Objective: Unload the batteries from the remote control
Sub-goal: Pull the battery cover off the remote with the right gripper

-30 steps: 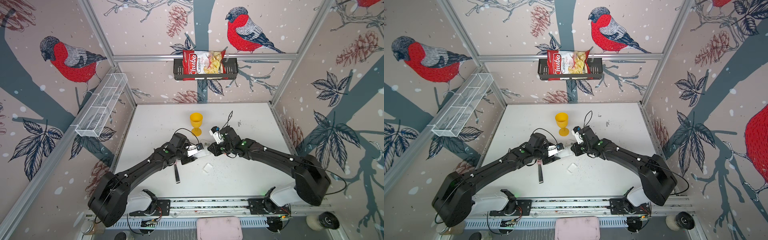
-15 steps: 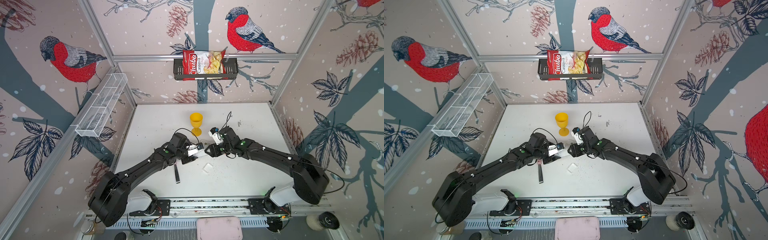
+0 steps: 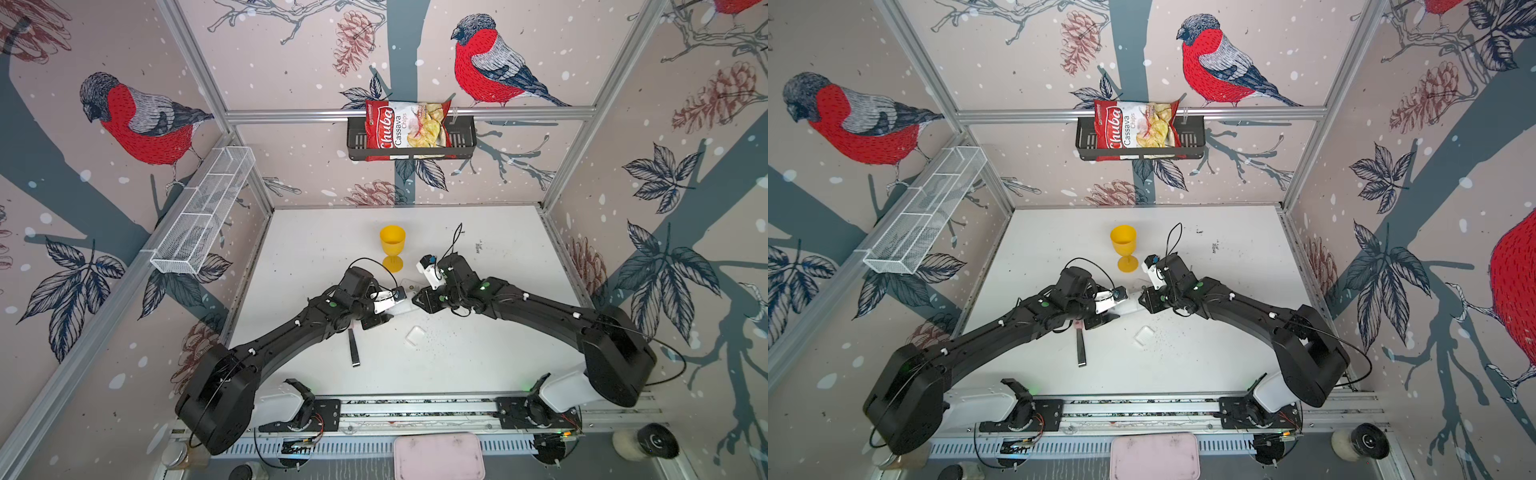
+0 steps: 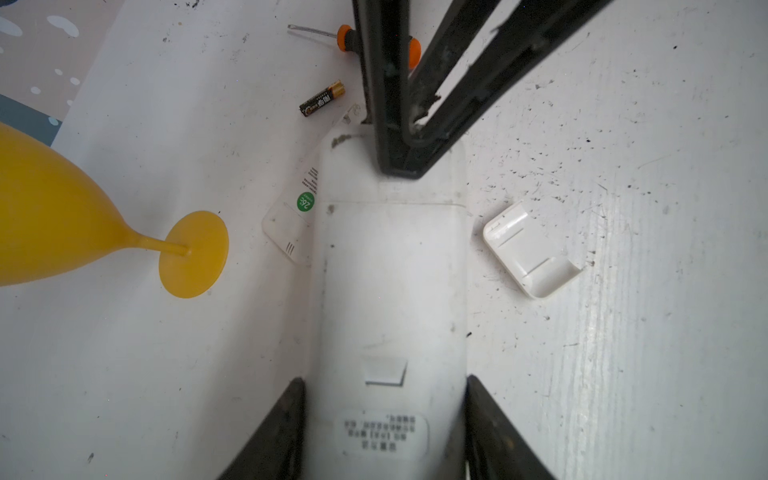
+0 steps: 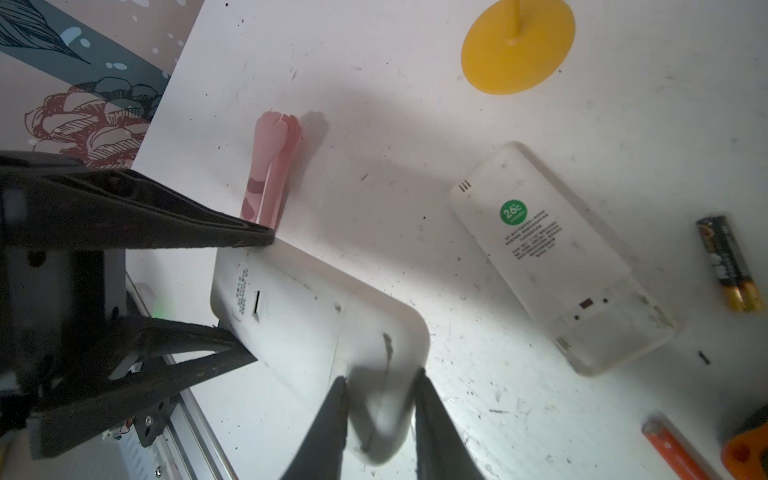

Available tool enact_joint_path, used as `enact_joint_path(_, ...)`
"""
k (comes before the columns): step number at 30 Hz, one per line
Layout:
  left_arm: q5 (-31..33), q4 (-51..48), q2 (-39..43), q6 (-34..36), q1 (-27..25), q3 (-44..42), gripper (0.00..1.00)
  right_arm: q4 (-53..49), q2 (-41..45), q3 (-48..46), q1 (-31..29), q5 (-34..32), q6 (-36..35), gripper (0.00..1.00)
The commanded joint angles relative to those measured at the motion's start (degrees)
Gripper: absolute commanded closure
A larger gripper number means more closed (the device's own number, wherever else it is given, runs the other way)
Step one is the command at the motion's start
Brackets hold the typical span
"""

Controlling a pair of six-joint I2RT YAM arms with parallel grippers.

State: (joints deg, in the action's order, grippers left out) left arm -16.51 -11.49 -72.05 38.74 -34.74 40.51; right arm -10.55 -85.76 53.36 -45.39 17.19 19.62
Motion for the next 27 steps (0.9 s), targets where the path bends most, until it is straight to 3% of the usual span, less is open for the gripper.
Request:
enact_joint_path(1,-2.46,3.47,0.36,-0.72,-0.06,0.09,0.6,0.19,0.15,-0.01,-0.05,-0.29,-0.33,0.75)
enact_joint_path(3,-2.38,3.4,0.42,-0.76,-0.04,0.09,0.6,-0.26,0.31,0.23,-0.05,-0.84,-0.45,0.75)
enact_joint_path(4,-2.34,3.49,0.46,-0.78,-0.06,0.09,0.6,-0.26,0.41,0.25,-0.05,-1.01,-0.51,0.7)
enact_joint_path(6,-2.38,3.58,0.46,-0.85,-0.06,0.0,0.6,0.01,0.63,0.16,-0.05,-0.4,-0.38,0.49)
enact_joint_path(8,-2.32,3.66,0.42,-0.78,-0.06,-0.11,0.6,1.03,0.6,-0.16,-0.13,1.0,-0.22,0.41)
enact_joint_path(10,-2.37,3.86,0.42,-0.84,-0.06,-0.13,0.6,2.25,0.47,-0.6,-0.14,2.63,-0.02,0.41)
enact_joint_path(13,-2.52,3.84,0.63,-0.86,-0.06,-0.28,0.61,3.31,0.0,-0.89,-0.05,4.02,0.06,0.44)
enact_joint_path(17,-2.35,4.31,1.22,-1.06,-0.06,-0.65,0.62,4.21,0.05,-1.07,-0.01,4.93,0.08,0.57)
enact_joint_path(27,-1.79,5.99,2.9,-1.93,-0.05,-1.93,0.63,3.65,-0.02,-0.89,-0.05,3.18,0.17,0.76)
